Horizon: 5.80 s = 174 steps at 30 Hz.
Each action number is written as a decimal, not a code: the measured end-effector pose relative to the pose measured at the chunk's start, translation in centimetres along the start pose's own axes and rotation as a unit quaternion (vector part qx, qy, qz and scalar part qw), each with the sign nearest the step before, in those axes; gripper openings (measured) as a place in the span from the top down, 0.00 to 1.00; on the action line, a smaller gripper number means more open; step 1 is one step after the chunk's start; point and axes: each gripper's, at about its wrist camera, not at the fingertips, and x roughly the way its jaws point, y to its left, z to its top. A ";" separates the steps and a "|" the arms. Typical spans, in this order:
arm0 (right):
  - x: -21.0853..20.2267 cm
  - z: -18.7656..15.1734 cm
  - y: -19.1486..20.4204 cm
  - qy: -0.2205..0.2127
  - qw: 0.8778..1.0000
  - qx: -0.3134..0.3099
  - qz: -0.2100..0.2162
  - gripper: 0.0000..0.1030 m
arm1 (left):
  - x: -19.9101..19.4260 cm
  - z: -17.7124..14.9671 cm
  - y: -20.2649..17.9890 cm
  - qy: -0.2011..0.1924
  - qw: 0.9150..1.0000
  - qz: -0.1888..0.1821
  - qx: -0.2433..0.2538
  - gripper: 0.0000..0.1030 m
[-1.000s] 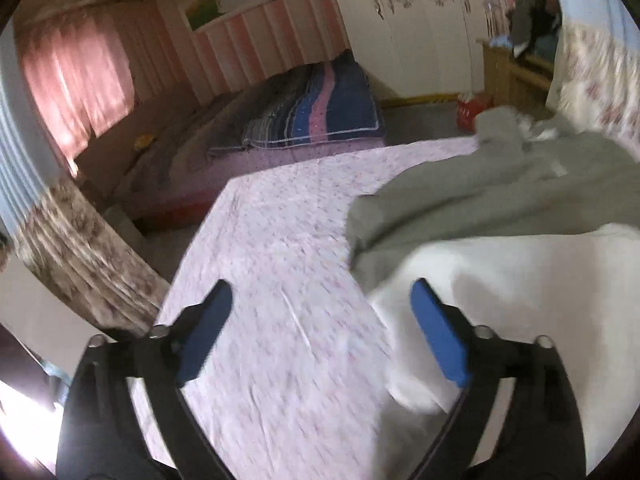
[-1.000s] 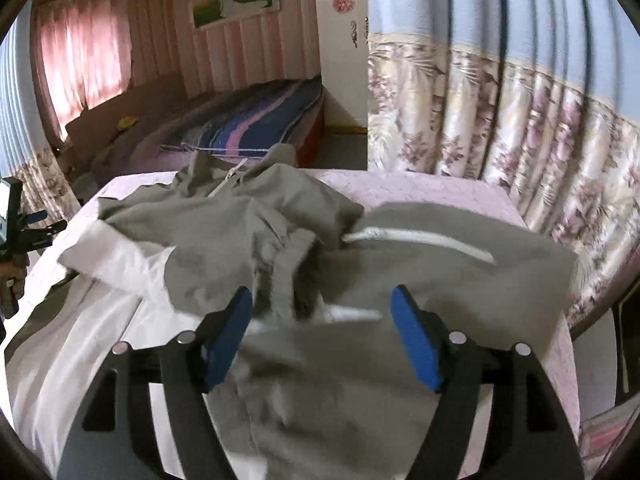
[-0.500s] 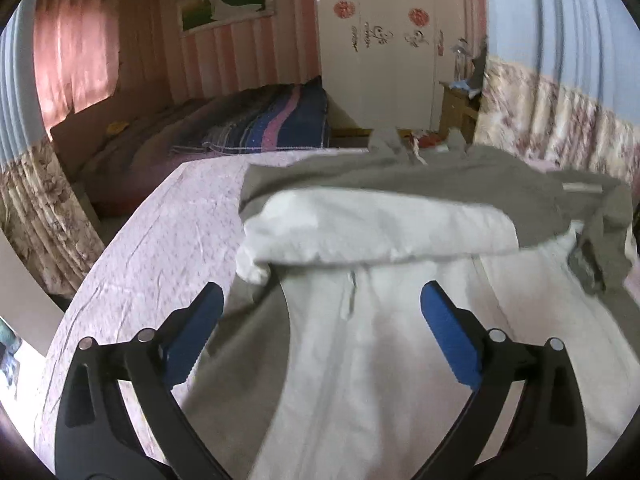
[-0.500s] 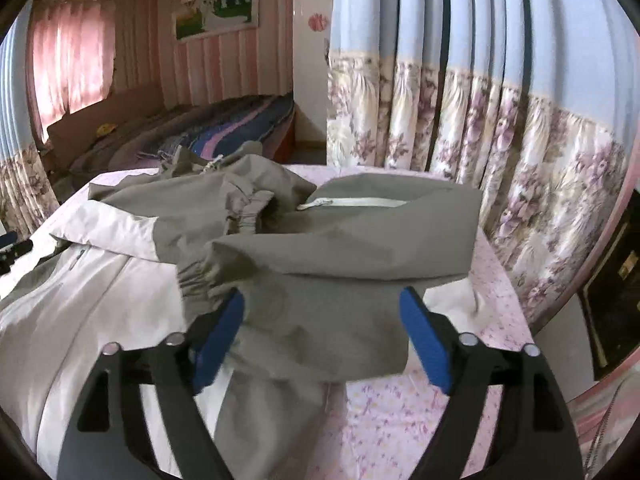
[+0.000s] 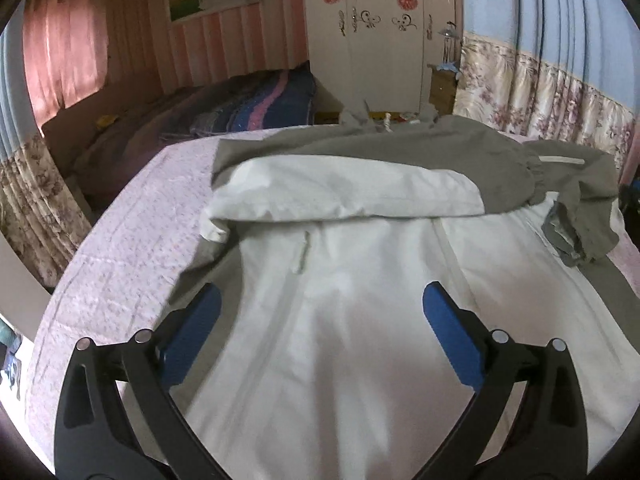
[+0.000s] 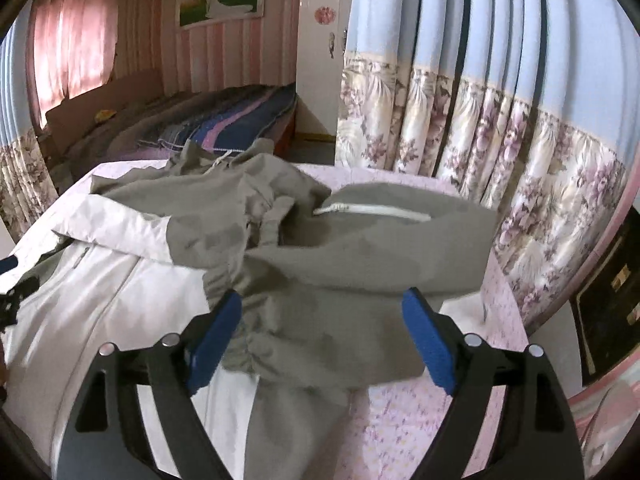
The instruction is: Fold large clothes
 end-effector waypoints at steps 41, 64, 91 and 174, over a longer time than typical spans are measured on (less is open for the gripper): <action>-1.5 -3.9 -11.6 -0.030 0.996 0.077 -0.034 0.12 | 4.5 5.3 -20.3 -0.001 0.993 -0.119 0.022 0.03; -1.2 -2.4 -12.4 -0.013 0.997 0.061 -0.038 0.12 | 6.6 8.2 -23.9 -0.004 0.988 -0.114 0.102 0.93; 12.3 6.8 1.6 0.038 0.999 0.011 0.031 0.11 | 16.5 12.7 10.3 0.079 0.994 0.072 0.023 0.11; 8.7 6.3 1.5 0.021 0.993 0.063 0.101 0.84 | 9.0 11.6 7.6 0.064 0.997 -0.048 -0.002 0.53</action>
